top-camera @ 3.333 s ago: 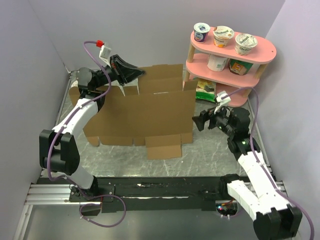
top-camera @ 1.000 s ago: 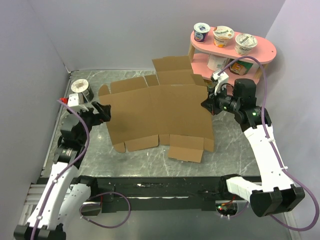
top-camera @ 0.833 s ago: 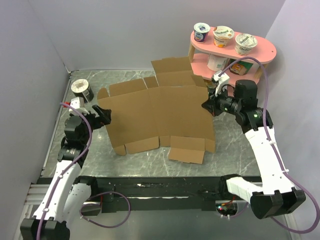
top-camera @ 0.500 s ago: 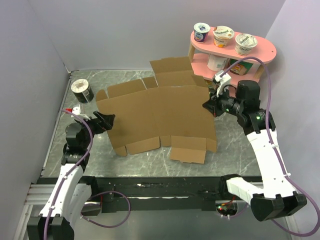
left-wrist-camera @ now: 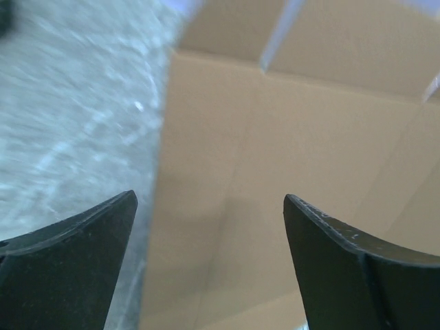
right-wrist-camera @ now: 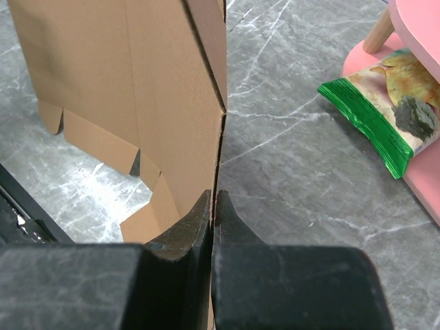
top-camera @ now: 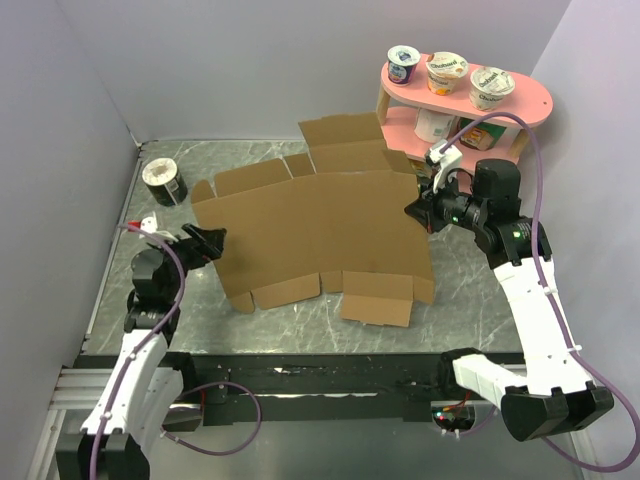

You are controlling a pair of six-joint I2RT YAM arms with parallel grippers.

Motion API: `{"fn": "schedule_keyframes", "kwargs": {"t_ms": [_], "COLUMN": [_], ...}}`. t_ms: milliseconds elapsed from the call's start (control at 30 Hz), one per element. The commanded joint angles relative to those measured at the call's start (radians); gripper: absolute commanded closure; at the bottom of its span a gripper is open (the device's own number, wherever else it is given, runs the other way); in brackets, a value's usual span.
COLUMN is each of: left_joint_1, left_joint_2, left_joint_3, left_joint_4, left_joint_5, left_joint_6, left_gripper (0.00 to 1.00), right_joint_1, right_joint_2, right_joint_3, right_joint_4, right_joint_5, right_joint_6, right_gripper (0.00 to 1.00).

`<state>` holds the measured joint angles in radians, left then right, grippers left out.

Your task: Fold the paper box

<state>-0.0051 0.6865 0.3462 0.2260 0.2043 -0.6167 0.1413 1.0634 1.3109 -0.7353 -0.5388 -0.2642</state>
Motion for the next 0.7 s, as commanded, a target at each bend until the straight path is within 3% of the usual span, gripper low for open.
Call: {"fn": "schedule_keyframes", "kwargs": {"t_ms": [0, 167, 467, 667], "left_joint_1": [0.03, 0.033, 0.034, 0.034], "left_joint_2": [-0.054, -0.016, 0.073, 0.113], "left_joint_3": [-0.015, -0.073, -0.111, -0.122], "left_joint_4": [-0.013, 0.108, 0.288, 0.325], "left_joint_5": [-0.108, -0.027, 0.081, 0.113], "left_joint_6": [-0.015, -0.04, -0.04, -0.046], "left_gripper": [0.03, 0.03, 0.21, 0.45], "right_joint_1": [-0.002, -0.002, -0.002, 0.007], "right_joint_2": [-0.011, -0.006, 0.003, 0.012], "right_joint_3": [0.042, 0.047, 0.04, 0.051], "right_joint_4": [0.007, 0.007, 0.028, 0.028], "right_joint_5": [-0.003, -0.012, -0.029, -0.018], "right_joint_6": [-0.026, -0.023, -0.04, -0.037], "right_gripper": [1.0, 1.0, 1.0, 1.0]}}
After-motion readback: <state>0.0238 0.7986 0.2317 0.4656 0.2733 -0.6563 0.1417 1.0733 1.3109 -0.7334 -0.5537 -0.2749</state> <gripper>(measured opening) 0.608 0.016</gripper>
